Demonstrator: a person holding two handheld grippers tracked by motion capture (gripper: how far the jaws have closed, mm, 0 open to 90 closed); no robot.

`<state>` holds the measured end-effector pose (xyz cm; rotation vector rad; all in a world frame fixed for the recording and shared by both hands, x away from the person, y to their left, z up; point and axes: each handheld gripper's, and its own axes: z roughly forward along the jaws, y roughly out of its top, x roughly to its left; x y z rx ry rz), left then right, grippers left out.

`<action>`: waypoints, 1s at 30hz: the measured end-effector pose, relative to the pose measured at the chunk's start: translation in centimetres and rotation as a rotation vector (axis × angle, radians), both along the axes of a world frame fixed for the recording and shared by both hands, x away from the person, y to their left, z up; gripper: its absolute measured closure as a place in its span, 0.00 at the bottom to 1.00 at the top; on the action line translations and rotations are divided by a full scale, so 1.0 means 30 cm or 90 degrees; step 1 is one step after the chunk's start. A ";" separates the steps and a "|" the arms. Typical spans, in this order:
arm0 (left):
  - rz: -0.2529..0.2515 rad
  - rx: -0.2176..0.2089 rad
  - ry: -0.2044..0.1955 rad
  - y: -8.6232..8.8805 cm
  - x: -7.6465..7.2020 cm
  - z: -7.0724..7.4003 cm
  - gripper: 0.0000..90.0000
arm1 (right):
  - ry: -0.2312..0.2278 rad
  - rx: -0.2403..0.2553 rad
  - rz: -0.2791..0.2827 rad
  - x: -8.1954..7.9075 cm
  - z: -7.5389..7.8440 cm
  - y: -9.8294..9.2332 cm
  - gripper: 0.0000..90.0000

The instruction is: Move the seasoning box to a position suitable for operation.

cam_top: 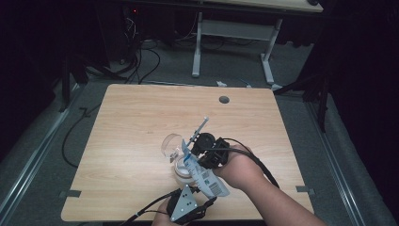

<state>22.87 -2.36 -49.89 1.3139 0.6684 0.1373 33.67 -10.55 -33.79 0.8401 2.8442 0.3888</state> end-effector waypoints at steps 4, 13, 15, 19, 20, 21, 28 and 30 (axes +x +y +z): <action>0.000 0.005 0.000 0.001 0.001 -0.003 0.60 | 0.000 0.001 -0.002 -0.001 0.000 -0.002 1.00; 0.002 0.006 0.001 0.001 0.004 -0.009 0.60 | 0.002 0.006 0.000 -0.003 0.002 -0.006 1.00; 0.002 0.006 0.001 0.001 0.003 -0.011 0.60 | 0.001 0.004 0.000 -0.003 0.002 -0.007 1.00; 0.002 0.007 0.003 0.001 0.003 -0.014 0.60 | 0.001 0.004 -0.001 -0.006 0.001 -0.008 1.00; 0.002 0.006 0.003 0.000 0.003 -0.014 0.60 | 0.002 0.004 -0.002 -0.007 0.001 -0.008 1.00; 0.001 0.008 0.003 0.001 0.003 -0.015 0.60 | 0.001 0.003 0.000 -0.007 0.001 -0.009 1.00; 0.002 0.010 0.007 0.003 0.007 -0.023 0.60 | 0.002 0.004 -0.002 -0.010 0.001 -0.012 1.00; 0.001 0.009 0.008 0.002 0.008 -0.027 0.60 | 0.001 0.002 0.000 -0.013 0.001 -0.013 1.00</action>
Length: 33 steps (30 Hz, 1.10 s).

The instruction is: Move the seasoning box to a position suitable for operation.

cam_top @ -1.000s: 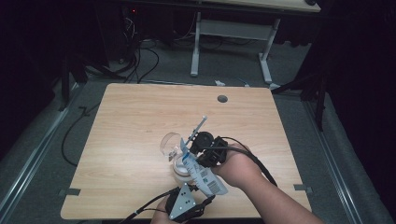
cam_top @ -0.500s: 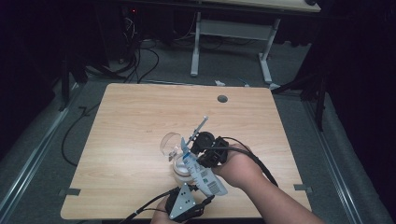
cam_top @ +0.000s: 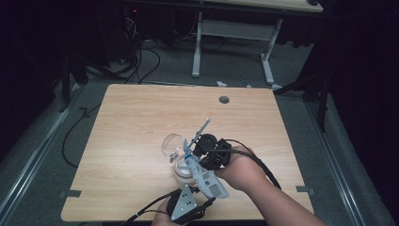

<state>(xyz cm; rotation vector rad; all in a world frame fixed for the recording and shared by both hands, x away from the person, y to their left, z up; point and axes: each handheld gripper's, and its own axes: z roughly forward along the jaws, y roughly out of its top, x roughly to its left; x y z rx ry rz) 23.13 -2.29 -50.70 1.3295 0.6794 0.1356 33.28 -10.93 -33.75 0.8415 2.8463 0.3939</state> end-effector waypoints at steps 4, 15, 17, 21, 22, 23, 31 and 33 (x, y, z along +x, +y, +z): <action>0.000 0.003 0.004 0.001 0.003 -0.004 0.60 | 0.000 0.000 -0.003 -0.003 0.000 -0.005 1.00; 0.003 0.001 0.013 0.003 0.008 -0.016 0.60 | 0.001 -0.004 -0.007 -0.009 -0.001 -0.010 1.00; 0.004 0.004 0.013 0.003 0.011 -0.021 0.60 | 0.001 -0.003 -0.005 -0.009 -0.002 -0.010 1.00; 0.006 0.007 0.017 0.003 0.015 -0.028 0.59 | 0.002 -0.005 -0.004 -0.012 -0.004 -0.013 1.00; 0.006 0.007 0.018 0.003 0.016 -0.029 0.59 | 0.002 -0.006 -0.005 -0.014 -0.004 -0.014 1.00; 0.007 0.007 0.018 0.003 0.016 -0.030 0.59 | 0.003 -0.006 -0.005 -0.014 -0.003 -0.015 1.00; 0.011 0.004 0.027 0.004 0.024 -0.038 0.59 | 0.002 -0.003 -0.008 -0.020 -0.003 -0.022 1.00; 0.011 0.003 0.029 0.005 0.026 -0.040 0.59 | 0.002 -0.003 -0.006 -0.020 -0.003 -0.025 1.00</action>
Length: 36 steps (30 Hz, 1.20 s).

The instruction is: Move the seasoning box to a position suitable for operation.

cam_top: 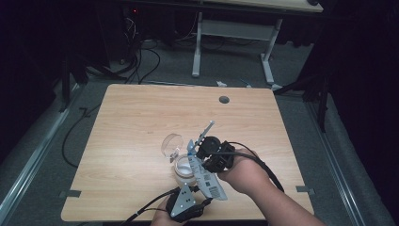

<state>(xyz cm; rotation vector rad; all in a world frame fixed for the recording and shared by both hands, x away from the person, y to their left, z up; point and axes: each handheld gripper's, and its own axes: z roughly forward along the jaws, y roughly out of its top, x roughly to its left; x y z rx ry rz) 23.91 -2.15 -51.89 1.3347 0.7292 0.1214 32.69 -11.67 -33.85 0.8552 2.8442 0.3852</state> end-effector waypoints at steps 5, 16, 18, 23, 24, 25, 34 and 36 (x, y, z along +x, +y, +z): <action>0.003 0.002 -0.002 0.003 0.004 -0.001 0.59 | -0.002 0.002 -0.003 -0.004 0.002 -0.003 1.00; -0.003 -0.004 0.003 0.008 -0.001 0.005 0.57 | -0.002 0.010 -0.006 -0.004 0.006 -0.012 1.00; -0.006 -0.009 0.008 0.008 0.000 0.007 0.55 | -0.003 0.009 -0.007 -0.003 0.007 -0.014 1.00; -0.011 -0.009 0.009 0.010 -0.001 0.004 0.50 | 0.000 0.012 -0.009 -0.002 0.008 -0.012 1.00; -0.012 -0.009 0.010 0.010 -0.001 0.003 0.49 | -0.001 0.012 -0.008 -0.002 0.008 -0.011 1.00; -0.013 -0.009 0.010 0.010 -0.001 0.003 0.48 | 0.001 0.014 -0.010 -0.002 0.008 -0.010 1.00; -0.009 -0.006 0.009 0.026 -0.004 0.005 0.46 | 0.000 0.014 -0.012 -0.001 0.013 -0.010 1.00; -0.008 -0.001 0.005 0.031 -0.010 0.001 0.47 | 0.002 0.013 -0.011 -0.001 0.012 -0.009 1.00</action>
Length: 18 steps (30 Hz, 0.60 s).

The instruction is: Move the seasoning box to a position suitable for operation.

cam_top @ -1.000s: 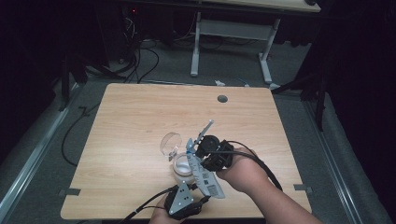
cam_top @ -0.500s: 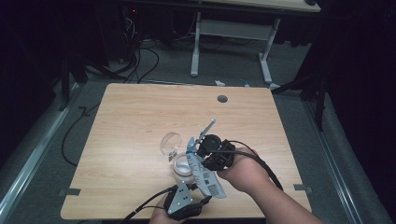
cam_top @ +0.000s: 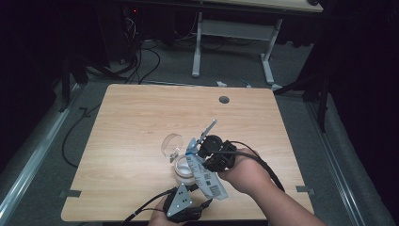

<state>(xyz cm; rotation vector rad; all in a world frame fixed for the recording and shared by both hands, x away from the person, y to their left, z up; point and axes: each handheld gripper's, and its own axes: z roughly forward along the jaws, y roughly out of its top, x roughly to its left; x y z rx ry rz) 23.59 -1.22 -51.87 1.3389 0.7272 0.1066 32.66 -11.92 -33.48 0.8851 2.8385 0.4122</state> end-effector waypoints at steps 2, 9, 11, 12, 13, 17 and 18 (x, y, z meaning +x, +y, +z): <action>0.000 0.010 -0.001 0.010 -0.007 -0.007 0.48 | 0.000 -0.001 0.003 0.000 0.000 0.004 1.00; 0.013 0.004 0.009 0.074 0.002 0.009 0.49 | -0.004 -0.003 0.002 0.000 0.003 0.010 1.00; 0.015 0.004 0.006 0.094 0.004 0.013 0.49 | -0.006 -0.001 0.003 0.000 0.002 0.009 1.00; 0.019 0.005 0.003 0.104 0.007 0.015 0.49 | -0.006 -0.001 0.003 0.000 0.002 0.009 1.00; 0.024 0.006 0.001 0.117 0.010 0.017 0.49 | -0.006 -0.001 0.002 0.000 0.002 0.008 1.00; 0.049 -0.015 0.008 0.175 0.031 0.020 0.50 | -0.006 0.005 0.002 0.001 0.000 0.005 1.00; 0.054 -0.017 0.011 0.190 0.036 0.018 0.50 | -0.005 0.008 0.003 0.001 -0.001 0.004 1.00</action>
